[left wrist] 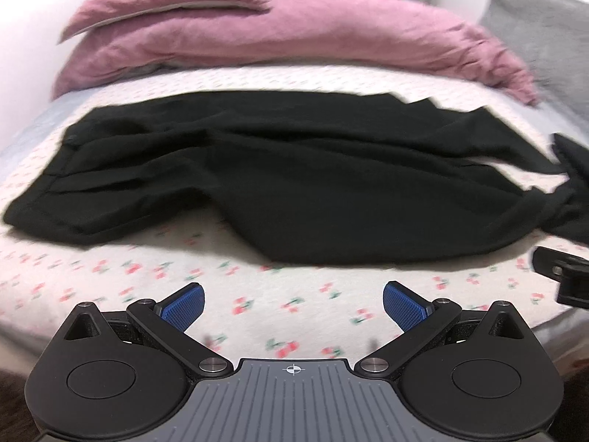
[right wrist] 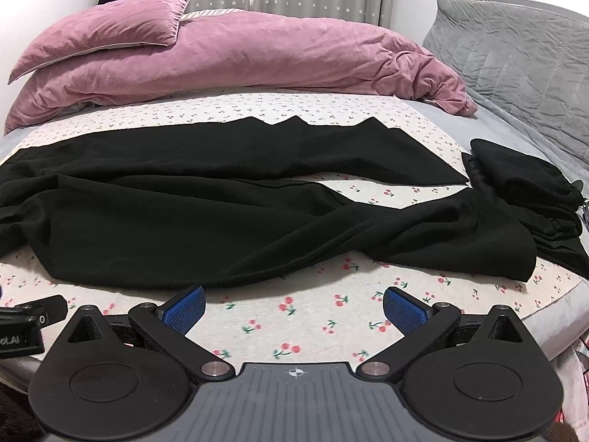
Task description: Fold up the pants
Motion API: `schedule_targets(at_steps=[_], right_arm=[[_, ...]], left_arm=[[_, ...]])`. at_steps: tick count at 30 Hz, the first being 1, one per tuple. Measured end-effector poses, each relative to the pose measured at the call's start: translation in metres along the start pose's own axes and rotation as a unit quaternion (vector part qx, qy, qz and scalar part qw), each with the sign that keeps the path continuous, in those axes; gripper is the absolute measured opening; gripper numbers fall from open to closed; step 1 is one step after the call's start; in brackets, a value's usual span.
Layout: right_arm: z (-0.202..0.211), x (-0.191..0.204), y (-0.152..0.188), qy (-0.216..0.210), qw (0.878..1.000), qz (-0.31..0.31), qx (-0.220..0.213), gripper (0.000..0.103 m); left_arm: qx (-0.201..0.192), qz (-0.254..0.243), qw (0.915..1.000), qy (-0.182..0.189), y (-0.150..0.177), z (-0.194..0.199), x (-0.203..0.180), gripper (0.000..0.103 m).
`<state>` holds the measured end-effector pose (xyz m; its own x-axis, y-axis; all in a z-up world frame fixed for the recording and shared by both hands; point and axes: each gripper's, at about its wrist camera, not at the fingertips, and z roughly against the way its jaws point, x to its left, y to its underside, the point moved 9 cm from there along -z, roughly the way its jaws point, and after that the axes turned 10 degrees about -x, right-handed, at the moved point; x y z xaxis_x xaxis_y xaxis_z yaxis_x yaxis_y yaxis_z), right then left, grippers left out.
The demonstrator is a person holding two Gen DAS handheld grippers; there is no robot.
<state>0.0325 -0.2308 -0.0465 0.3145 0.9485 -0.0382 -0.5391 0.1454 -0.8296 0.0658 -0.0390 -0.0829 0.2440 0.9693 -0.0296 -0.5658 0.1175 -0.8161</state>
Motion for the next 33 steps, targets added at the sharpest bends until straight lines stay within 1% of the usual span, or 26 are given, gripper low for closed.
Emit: schedule_targets(at_steps=[1,3,7,9,11,12,13,15,16,18,20,21,23,24,25,26,28,29,30,31,32,33], right_arm=[[-0.003,-0.004,0.001,-0.002,1.000,0.000,0.003,0.103],[-0.011,-0.014,0.001,-0.002,1.000,-0.001,0.017,0.103],[-0.030,-0.050,-0.008,0.011,0.999,-0.024,0.043,0.102],[-0.043,-0.077,-0.018,0.028,0.997,-0.041,0.051,0.102],[-0.056,-0.101,-0.027,0.038,0.997,-0.055,0.048,0.097],[-0.066,-0.118,-0.033,0.045,0.995,-0.069,0.050,0.092],[-0.074,-0.130,-0.036,0.051,0.994,-0.083,0.055,0.090],[-0.090,-0.151,-0.040,0.051,0.989,-0.120,0.067,0.080],[-0.097,-0.160,-0.041,0.050,0.987,-0.139,0.071,0.078],[-0.115,-0.176,-0.043,0.059,0.981,-0.167,0.081,0.074],[-0.134,-0.186,-0.044,0.083,0.977,-0.173,0.091,0.072],[-0.145,-0.193,-0.043,0.098,0.975,-0.172,0.097,0.069],[-0.164,-0.204,-0.039,0.121,0.969,-0.182,0.111,0.063],[-0.172,-0.208,-0.037,0.128,0.966,-0.191,0.117,0.060],[-0.177,-0.212,-0.035,0.134,0.964,-0.197,0.117,0.060],[-0.181,-0.215,-0.035,0.142,0.963,-0.199,0.113,0.058],[-0.187,-0.219,-0.037,0.161,0.965,-0.183,0.100,0.042],[-0.189,-0.219,-0.039,0.165,0.966,-0.175,0.095,0.023],[-0.190,-0.217,-0.041,0.160,0.968,-0.171,0.093,0.008],[-0.192,-0.216,-0.044,0.156,0.968,-0.171,0.094,0.008],[-0.192,-0.215,-0.047,0.159,0.968,-0.168,0.094,0.004],[-0.191,-0.214,-0.053,0.158,0.970,-0.162,0.088,0.004]], left_arm=[[-0.003,-0.001,0.9999,0.015,0.001,-0.003,-0.004,0.103],[0.005,-0.003,0.9992,0.039,0.003,-0.011,-0.010,0.103],[0.003,-0.030,0.9972,0.069,-0.002,-0.023,-0.020,0.103],[0.005,-0.039,0.9940,0.102,-0.007,-0.026,-0.026,0.103],[0.006,-0.048,0.9893,0.137,-0.011,-0.030,-0.034,0.103],[0.008,-0.062,0.9864,0.152,-0.013,-0.032,-0.039,0.103],[0.005,-0.079,0.9827,0.168,-0.016,-0.034,-0.045,0.103],[-0.002,-0.110,0.9743,0.196,-0.020,-0.037,-0.057,0.102],[-0.006,-0.124,0.9695,0.211,-0.022,-0.039,-0.063,0.101],[-0.013,-0.150,0.9589,0.240,-0.025,-0.045,-0.074,0.097],[-0.022,-0.173,0.9486,0.264,-0.026,-0.050,-0.085,0.093],[-0.025,-0.183,0.9437,0.275,-0.025,-0.051,-0.090,0.091],[-0.016,-0.200,0.9320,0.302,-0.019,-0.056,-0.099,0.077],[-0.008,-0.204,0.9276,0.313,-0.015,-0.060,-0.103,0.073],[-0.001,-0.204,0.9240,0.323,-0.010,-0.062,-0.106,0.066],[0.007,-0.204,0.9206,0.333,-0.006,-0.063,-0.108,0.061],[0.001,-0.212,0.9167,0.339,-0.001,-0.064,-0.110,0.061],[-0.002,-0.221,0.9141,0.340,0.000,-0.064,-0.111,0.060],[-0.004,-0.227,0.9119,0.342,0.000,-0.064,-0.112,0.058],[-0.005,-0.228,0.9118,0.341,-0.001,-0.066,-0.113,0.046],[-0.006,-0.228,0.9136,0.337,-0.002,-0.069,-0.112,0.033],[-0.008,-0.227,0.9171,0.328,-0.004,-0.073,-0.111,0.025]])
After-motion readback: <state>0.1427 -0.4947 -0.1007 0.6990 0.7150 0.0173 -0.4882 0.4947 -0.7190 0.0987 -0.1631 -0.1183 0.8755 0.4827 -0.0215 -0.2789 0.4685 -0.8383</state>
